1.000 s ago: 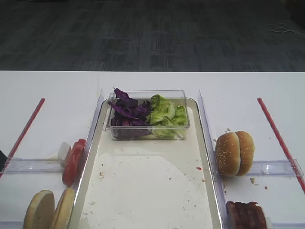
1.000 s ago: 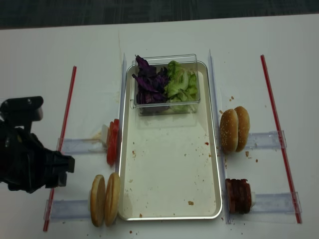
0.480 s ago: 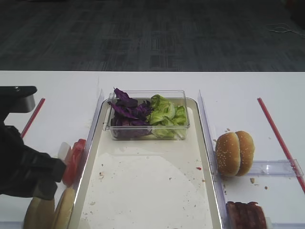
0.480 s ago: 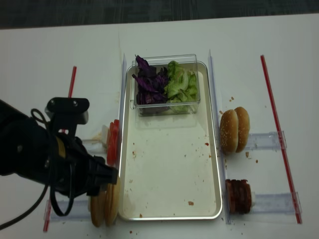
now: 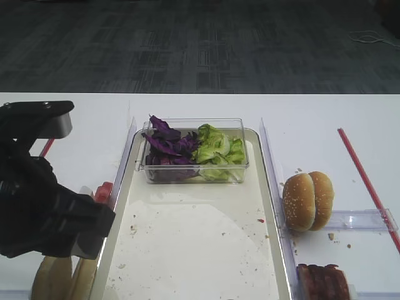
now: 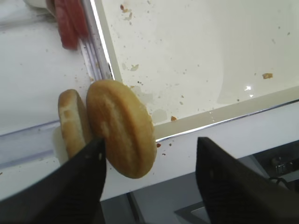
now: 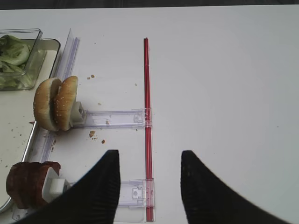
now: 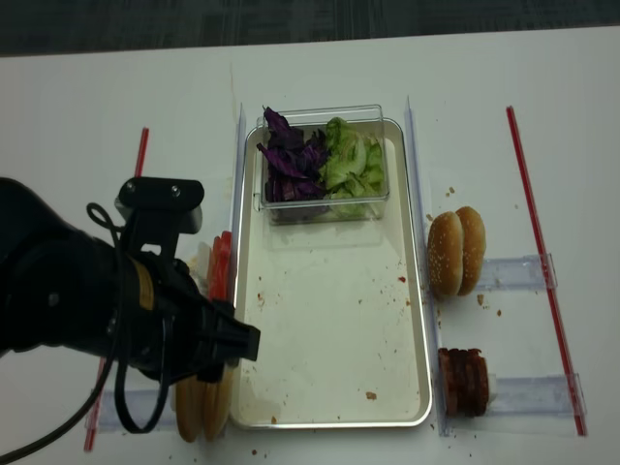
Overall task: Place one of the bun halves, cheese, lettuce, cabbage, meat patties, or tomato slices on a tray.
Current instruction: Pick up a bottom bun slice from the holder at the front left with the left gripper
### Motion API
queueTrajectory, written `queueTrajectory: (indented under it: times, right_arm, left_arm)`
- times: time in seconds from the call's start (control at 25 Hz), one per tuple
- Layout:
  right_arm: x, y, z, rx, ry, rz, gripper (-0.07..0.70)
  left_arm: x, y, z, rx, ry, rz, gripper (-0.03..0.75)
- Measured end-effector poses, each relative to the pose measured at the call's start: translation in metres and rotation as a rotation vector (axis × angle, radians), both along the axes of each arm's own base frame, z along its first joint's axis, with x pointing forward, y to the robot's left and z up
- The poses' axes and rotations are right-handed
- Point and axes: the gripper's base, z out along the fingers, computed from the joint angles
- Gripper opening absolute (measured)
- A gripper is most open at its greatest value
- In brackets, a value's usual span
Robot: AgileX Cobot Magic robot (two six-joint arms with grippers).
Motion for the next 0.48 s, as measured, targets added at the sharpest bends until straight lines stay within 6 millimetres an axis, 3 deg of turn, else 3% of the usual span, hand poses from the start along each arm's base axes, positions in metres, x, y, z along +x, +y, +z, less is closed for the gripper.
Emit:
queueTrajectory:
  times: [0.48]
  right_arm:
    - [0.0,0.0,0.0,0.003,0.0,-0.002,0.356]
  left_arm:
    - [0.018,-0.016,-0.038,0.084,0.138,-0.009,0.424]
